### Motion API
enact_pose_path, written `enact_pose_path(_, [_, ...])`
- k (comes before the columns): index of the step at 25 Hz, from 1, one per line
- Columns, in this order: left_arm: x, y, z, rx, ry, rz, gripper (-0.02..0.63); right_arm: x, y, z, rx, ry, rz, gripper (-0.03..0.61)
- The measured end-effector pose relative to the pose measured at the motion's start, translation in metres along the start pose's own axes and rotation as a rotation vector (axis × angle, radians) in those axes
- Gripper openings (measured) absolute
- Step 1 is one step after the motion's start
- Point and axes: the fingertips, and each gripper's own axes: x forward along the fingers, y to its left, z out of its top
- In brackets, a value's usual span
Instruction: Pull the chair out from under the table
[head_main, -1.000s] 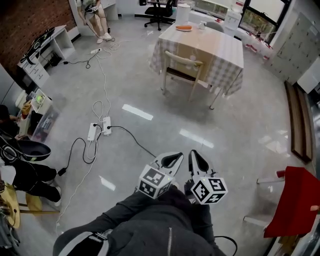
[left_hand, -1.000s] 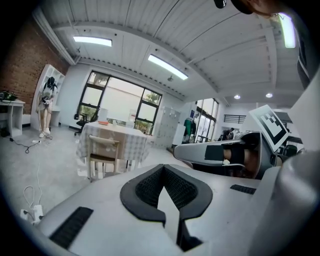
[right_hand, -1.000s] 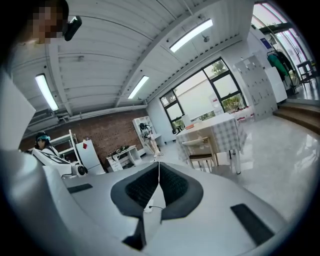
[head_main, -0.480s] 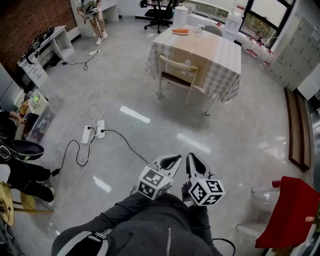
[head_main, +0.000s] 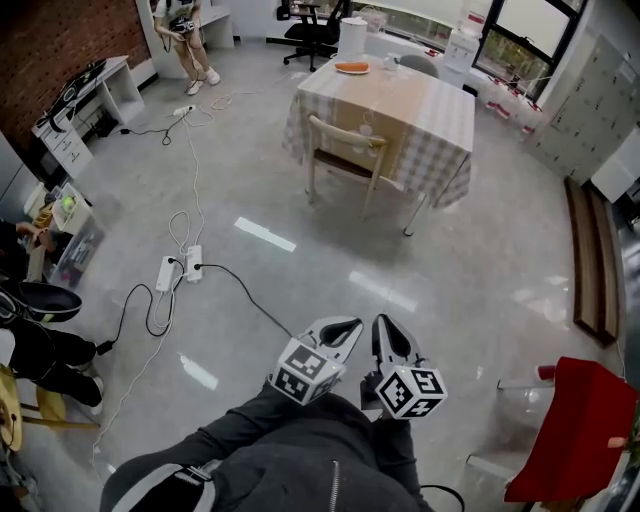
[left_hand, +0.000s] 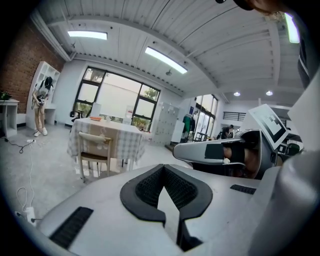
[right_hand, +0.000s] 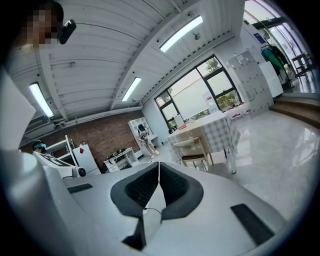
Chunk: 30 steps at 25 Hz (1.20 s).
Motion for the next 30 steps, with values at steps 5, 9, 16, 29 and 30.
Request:
enact_pose_path(5, [0.005, -0.007, 0.003, 0.001, 0.004, -0.01, 0.008, -0.006, -0.006, 0.001, 0.018, -0.007, -0.015, 0.012])
enact_pose_path(9, [0.009, -0.011, 0.0, 0.01, 0.024, -0.017, 0.008, -0.005, -0.01, -0.002, 0.032, -0.002, -0.016, 0.012])
enact_pose_path(16, [0.019, 0.001, 0.009, 0.019, 0.032, -0.011, 0.008, 0.013, -0.015, 0.01, 0.041, -0.008, -0.008, 0.012])
enact_pose_path(29, [0.062, 0.075, 0.025, -0.061, 0.025, 0.071, 0.008, 0.093, -0.044, 0.024, 0.011, 0.06, 0.012, 0.012])
enact_pose_path(30, [0.068, 0.083, 0.03, -0.068, 0.022, 0.077, 0.008, 0.101, -0.046, 0.027, 0.007, 0.067, 0.016, 0.012])
